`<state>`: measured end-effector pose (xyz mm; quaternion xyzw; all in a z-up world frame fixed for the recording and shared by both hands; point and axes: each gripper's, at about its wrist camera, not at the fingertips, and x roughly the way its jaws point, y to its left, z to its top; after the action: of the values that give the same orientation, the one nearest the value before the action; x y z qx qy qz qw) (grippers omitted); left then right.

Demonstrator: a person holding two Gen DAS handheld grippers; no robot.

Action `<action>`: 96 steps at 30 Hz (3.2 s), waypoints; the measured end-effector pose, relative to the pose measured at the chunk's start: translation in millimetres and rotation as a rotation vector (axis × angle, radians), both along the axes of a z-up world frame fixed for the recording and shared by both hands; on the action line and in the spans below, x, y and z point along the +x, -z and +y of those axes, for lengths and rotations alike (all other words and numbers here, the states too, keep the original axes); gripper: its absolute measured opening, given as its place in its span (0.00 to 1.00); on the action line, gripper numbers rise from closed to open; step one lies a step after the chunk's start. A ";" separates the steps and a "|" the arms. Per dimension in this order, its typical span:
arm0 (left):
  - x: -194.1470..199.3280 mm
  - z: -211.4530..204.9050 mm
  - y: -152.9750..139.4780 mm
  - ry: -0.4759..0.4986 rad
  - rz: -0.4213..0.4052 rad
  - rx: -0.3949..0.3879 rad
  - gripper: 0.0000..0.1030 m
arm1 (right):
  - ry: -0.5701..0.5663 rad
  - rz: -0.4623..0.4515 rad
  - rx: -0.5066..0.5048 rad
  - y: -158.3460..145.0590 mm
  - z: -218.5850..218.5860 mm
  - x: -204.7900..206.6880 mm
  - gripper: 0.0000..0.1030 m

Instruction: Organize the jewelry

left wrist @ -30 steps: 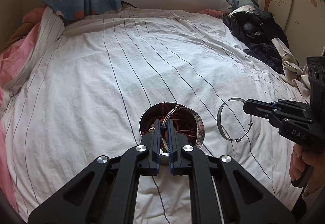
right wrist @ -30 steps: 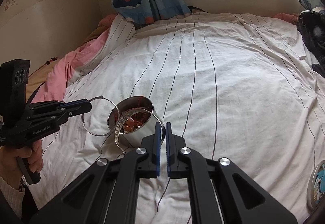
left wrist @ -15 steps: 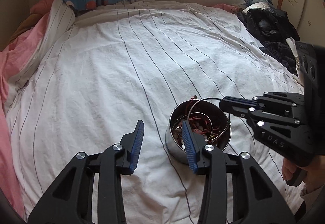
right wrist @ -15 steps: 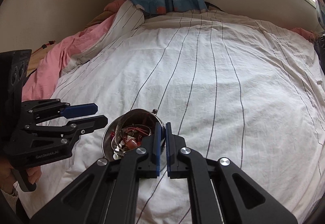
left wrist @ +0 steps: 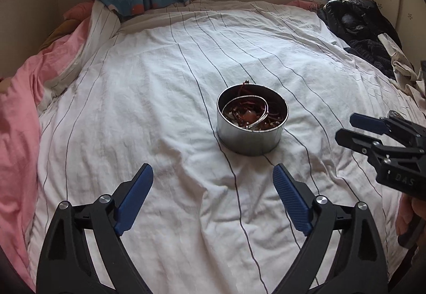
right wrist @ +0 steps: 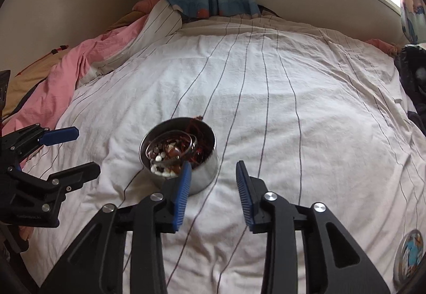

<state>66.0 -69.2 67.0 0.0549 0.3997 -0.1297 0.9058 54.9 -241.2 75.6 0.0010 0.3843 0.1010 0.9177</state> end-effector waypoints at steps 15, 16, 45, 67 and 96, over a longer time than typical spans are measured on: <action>-55.4 14.7 45.8 -0.191 -0.033 -0.046 0.93 | 0.235 -0.056 0.061 48.5 -1.4 -85.5 0.74; -55.4 15.6 47.7 -0.201 -0.030 -0.043 0.93 | 0.233 -0.055 0.045 49.6 1.1 -84.3 0.75; -57.7 5.9 50.7 -0.193 -0.067 0.017 0.93 | 0.314 -0.120 0.034 47.4 -7.6 -93.7 0.92; -57.0 4.7 51.4 -0.193 -0.062 0.021 0.93 | 0.317 -0.107 0.032 49.5 -5.9 -89.5 0.92; -53.9 4.0 52.5 -0.167 -0.044 0.025 0.93 | 0.316 -0.099 0.030 52.3 -4.6 -88.0 0.93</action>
<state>12.1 -65.2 14.5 0.0353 0.3847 -0.0475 0.9212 -33.1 -245.8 23.3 0.0701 0.3320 -0.0392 0.9399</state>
